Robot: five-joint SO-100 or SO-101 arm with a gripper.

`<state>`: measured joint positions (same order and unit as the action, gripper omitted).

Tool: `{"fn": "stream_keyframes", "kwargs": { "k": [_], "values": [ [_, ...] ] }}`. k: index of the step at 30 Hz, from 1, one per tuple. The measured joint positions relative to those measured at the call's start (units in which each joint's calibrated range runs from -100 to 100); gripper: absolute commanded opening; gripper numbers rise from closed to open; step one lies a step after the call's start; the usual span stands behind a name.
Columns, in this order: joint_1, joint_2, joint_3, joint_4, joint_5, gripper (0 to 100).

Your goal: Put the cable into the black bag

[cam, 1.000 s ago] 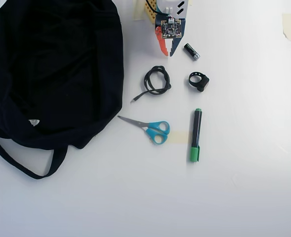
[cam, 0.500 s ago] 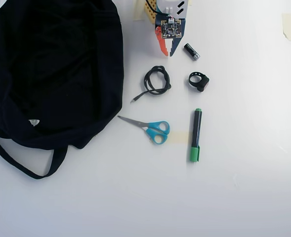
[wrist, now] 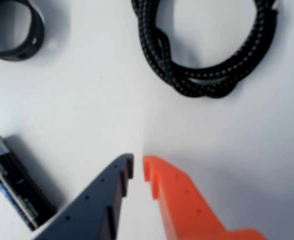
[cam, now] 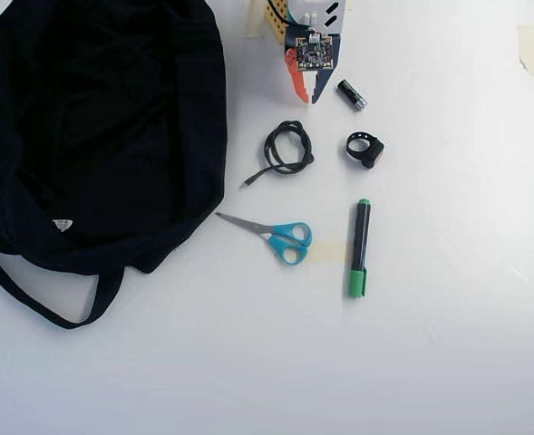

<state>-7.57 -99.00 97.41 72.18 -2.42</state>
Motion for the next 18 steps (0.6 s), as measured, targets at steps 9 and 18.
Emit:
{"fn": "stream_keyframes", "kwargs": {
  "k": [9,18],
  "values": [
    [-0.07,0.00,0.00,-0.17,0.00,2],
    [-0.07,0.17,0.63,-5.07,-0.24,2]
  ]
}}
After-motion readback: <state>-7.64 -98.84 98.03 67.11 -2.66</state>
